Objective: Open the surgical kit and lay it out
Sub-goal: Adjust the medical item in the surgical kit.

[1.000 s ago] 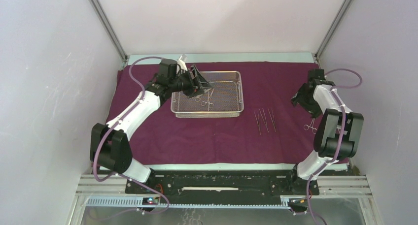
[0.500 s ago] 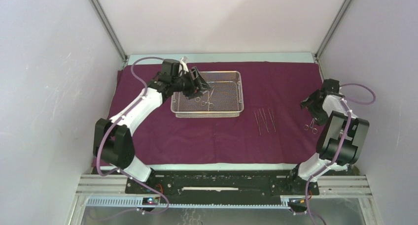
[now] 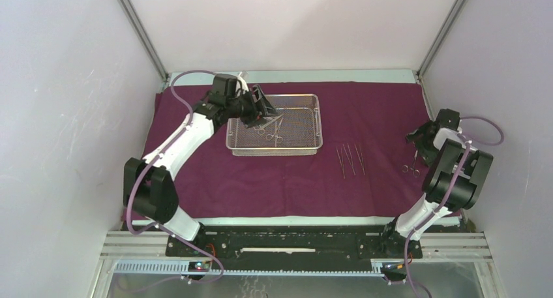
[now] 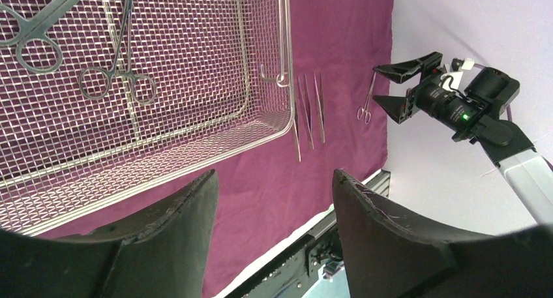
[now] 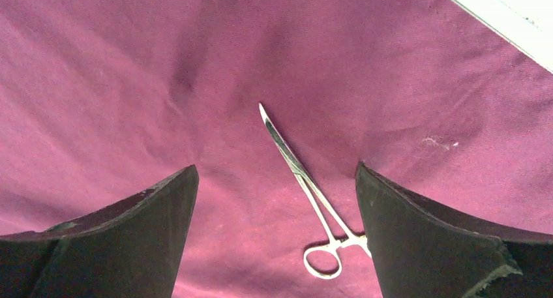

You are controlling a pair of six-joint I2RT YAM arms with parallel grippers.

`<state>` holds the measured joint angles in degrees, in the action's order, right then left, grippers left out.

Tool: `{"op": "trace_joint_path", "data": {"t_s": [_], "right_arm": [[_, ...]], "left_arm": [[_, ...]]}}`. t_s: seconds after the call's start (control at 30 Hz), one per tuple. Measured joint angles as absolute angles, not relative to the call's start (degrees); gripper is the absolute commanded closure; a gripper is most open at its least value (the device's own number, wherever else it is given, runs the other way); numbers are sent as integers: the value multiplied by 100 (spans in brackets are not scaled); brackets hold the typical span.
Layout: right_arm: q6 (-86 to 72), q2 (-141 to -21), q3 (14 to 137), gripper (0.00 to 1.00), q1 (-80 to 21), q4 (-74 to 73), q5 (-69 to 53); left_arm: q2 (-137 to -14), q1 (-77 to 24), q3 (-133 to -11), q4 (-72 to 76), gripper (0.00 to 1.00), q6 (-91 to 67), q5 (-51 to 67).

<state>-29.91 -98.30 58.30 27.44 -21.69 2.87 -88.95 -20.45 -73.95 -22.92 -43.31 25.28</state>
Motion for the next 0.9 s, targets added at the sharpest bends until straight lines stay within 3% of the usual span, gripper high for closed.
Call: {"op": "trace_joint_path", "data": {"t_s": [0.9], "right_arm": [[-2779,-10313,6359,1,1992,-2056,283]], "left_arm": [[-9083,-2045,-7502,-2333,31,-4294,2499]]}}
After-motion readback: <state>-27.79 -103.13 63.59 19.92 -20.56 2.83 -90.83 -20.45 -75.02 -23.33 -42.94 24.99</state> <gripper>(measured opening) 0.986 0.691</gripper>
